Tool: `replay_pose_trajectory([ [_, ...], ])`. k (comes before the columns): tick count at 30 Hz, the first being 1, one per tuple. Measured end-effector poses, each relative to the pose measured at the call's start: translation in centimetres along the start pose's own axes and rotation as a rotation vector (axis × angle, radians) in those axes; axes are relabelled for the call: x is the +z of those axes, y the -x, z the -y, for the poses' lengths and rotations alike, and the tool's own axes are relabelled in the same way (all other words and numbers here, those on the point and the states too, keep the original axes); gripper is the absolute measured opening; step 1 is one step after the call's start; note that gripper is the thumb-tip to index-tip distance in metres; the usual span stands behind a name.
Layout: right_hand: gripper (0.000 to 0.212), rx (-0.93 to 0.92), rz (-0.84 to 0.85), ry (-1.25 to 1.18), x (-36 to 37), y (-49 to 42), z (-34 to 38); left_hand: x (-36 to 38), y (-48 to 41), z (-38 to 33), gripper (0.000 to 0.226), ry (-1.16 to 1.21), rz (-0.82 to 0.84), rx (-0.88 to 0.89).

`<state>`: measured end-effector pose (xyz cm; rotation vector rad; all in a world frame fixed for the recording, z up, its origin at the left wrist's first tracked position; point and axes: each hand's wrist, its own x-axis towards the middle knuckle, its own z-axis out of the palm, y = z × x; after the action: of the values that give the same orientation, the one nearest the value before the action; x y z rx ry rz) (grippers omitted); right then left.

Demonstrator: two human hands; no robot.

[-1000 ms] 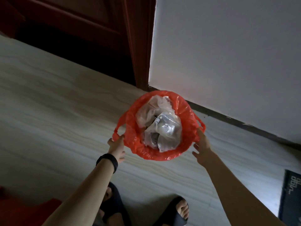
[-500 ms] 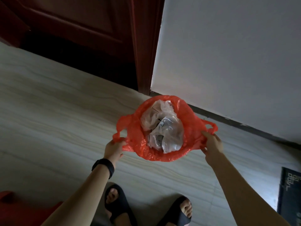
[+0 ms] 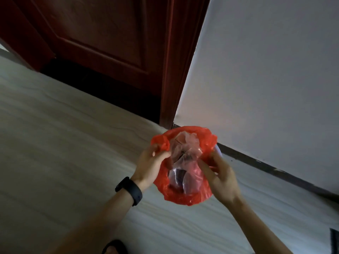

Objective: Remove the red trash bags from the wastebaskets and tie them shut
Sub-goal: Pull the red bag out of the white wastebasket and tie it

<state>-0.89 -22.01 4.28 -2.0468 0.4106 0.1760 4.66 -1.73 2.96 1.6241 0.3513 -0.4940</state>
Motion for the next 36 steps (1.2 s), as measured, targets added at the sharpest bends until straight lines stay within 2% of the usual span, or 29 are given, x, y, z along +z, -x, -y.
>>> replay_pose_trajectory([
  [4, 0.013, -0.251, 0.03, 0.159, 2.5, 0.1, -0.5, -0.1, -1.3, -0.1, 0.046, -0.194, 0.227, 0.048],
  [7, 0.021, -0.416, 0.2, 0.401, 4.2, -1.3, -1.9, -0.5, -2.6, 0.3, 0.043, -0.383, 0.195, 0.148],
  [9, 0.025, -0.491, 0.246, 0.486, 4.7, -2.3, -2.3, -0.4, -3.1, 0.2, 0.04, -0.442, 0.188, 0.184],
  [14, 0.025, -0.653, 0.256, 0.494, 5.0, -3.4, -4.0, 0.8, -3.8, -0.1, 0.042, -0.498, 0.168, 0.201],
  [18, 0.022, -0.7, 0.246, 0.477, 4.5, -2.6, -5.2, 2.3, -3.0, 0.0, 0.041, -0.603, 0.245, 0.275],
  [21, 0.015, -0.619, 0.229, 0.285, 2.4, -1.2, -5.0, 2.6, -2.1, -1.2, 0.029, -0.531, 0.218, 0.261],
  [23, 0.018, -0.459, 0.191, 0.134, 0.8, -0.9, -5.1, 2.6, -1.2, -3.0, 0.025, -0.479, 0.237, 0.278],
  [25, 0.013, -0.271, 0.082, -0.015, -0.3, -2.0, -5.0, 2.2, 0.1, -5.0, 0.022, -0.433, 0.273, 0.322],
  [27, 0.026, -0.13, -0.097, -0.092, -0.7, -5.2, -4.5, 2.0, 1.1, -6.1, 0.024, -0.417, 0.308, 0.329],
  [29, 0.035, -0.051, -0.173, -0.112, -0.8, -9.2, -3.7, 2.2, 1.8, -6.3, 0.028, -0.417, 0.313, 0.308],
  [32, 0.035, -0.005, -0.039, -0.087, 0.2, -13.3, -2.7, 2.2, 2.6, -6.9, 0.046, -0.24, 0.198, 0.287],
  [34, 0.036, -0.02, 0.008, -0.095, 0.6, -13.4, -2.7, 1.8, 3.1, -8.9, 0.032, -0.061, 0.143, 0.296],
  [36, 0.03, -0.044, 0.016, -0.104, 0.3, -12.2, -3.3, 1.5, 3.7, -11.2, 0.021, -0.132, 0.168, 0.378],
])
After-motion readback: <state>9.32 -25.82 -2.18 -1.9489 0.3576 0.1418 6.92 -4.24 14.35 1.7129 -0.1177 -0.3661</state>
